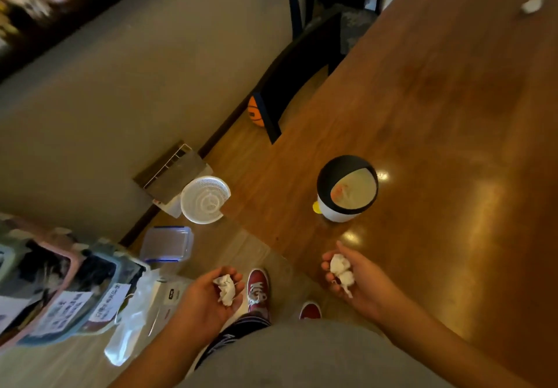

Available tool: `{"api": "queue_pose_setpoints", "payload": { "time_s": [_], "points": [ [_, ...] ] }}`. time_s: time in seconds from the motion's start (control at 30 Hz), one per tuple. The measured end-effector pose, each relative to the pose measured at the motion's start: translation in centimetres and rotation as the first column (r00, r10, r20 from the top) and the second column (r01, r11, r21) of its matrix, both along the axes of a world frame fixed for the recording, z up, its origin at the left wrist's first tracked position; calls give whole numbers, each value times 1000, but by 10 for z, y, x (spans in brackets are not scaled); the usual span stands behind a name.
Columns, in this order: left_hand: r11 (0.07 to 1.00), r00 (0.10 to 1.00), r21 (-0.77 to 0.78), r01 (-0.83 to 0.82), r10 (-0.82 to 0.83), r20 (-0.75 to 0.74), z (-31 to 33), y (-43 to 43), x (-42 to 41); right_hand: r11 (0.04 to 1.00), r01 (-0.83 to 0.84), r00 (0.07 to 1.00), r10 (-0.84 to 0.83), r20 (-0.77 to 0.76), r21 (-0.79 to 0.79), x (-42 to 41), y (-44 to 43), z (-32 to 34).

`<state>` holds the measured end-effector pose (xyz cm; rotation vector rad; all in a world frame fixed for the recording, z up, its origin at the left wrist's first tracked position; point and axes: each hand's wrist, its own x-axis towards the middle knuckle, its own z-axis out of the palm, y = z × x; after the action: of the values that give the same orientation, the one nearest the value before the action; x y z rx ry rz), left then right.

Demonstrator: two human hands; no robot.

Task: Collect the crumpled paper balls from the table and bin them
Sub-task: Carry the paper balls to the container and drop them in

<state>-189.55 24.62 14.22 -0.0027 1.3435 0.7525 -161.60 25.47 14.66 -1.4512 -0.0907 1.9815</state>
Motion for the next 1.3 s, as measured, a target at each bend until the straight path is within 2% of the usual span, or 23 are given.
{"api": "queue_pose_setpoints", "payload": {
  "time_s": [0.23, 0.33, 0.4, 0.47, 0.57, 0.63, 0.73, 0.77, 0.8, 0.83, 0.9, 0.93, 1.0, 1.07, 1.13, 1.17, 1.23, 1.27, 1.3],
  "points": [
    [967, 968, 98, 236, -243, 62, 6, 106, 34, 957, 291, 956, -291, 22, -11, 38, 12, -8],
    [913, 915, 129, 388, -398, 60, 13, 154, 50, 879, 478, 877, -477, 56, 4, 48, 16, -9],
    [861, 865, 141, 489, -499, 51, 17, 183, 59, 796, 603, 791, -604, 92, 41, 52, 21, -5],
    [804, 809, 150, 575, -586, 41, 20, 210, 68, 676, 732, 664, -736, 130, 91, 55, 28, 7],
    [723, 726, 159, 673, -686, 43, 24, 240, 81, 451, 860, 417, -891, 180, 238, 58, 38, 39],
    [684, 684, 158, 712, -727, 60, 26, 252, 88, 332, 857, 232, -931, 280, 395, 57, 38, 66],
    [641, 634, 154, 752, -767, 93, 30, 262, 95, 193, 710, -77, -935, 347, 677, 41, 43, 96],
    [630, 623, 154, 761, -776, 99, 31, 264, 96, 195, 651, -137, -921, 366, 734, 31, 51, 100],
    [621, 612, 157, 768, -784, 106, 33, 265, 96, 254, 598, -152, -895, 419, 760, 18, 61, 97],
    [613, 603, 162, 773, -790, 112, 34, 266, 96, 390, 533, -108, -849, 517, 751, 4, 72, 89],
    [596, 585, 171, 784, -803, 117, 37, 268, 94, 741, 352, 76, -631, 772, 572, -24, 86, 61],
    [587, 576, 170, 791, -809, 112, 38, 269, 93, 832, 290, 129, -524, 842, 473, -35, 85, 46],
    [562, 559, 178, 807, -826, 72, 40, 271, 91, 840, 313, 143, -502, 853, 442, -40, 72, 31],
    [486, 507, 224, 845, -860, -48, 41, 270, 91, 819, 371, 114, -508, 854, 438, -34, 54, 24],
    [336, 408, 284, 898, -877, -254, 44, 264, 93, 844, 384, 149, -458, 876, 376, -27, 32, 11],
    [223, 338, 314, 923, -861, -380, 49, 260, 96, 871, 375, 175, -403, 898, 318, -24, 22, 4],
    [-86, 175, 347, 934, -735, -655, 59, 250, 106, 936, 326, 242, -219, 945, 133, -19, 2, -15],
    [-225, 130, 351, 909, -647, -751, 65, 244, 114, 959, 284, 269, -101, 958, 21, -17, -8, -26],
    [-323, 117, 357, 876, -576, -809, 71, 238, 122, 969, 234, 283, 16, 959, -85, -15, -16, -36]
  ]
}}
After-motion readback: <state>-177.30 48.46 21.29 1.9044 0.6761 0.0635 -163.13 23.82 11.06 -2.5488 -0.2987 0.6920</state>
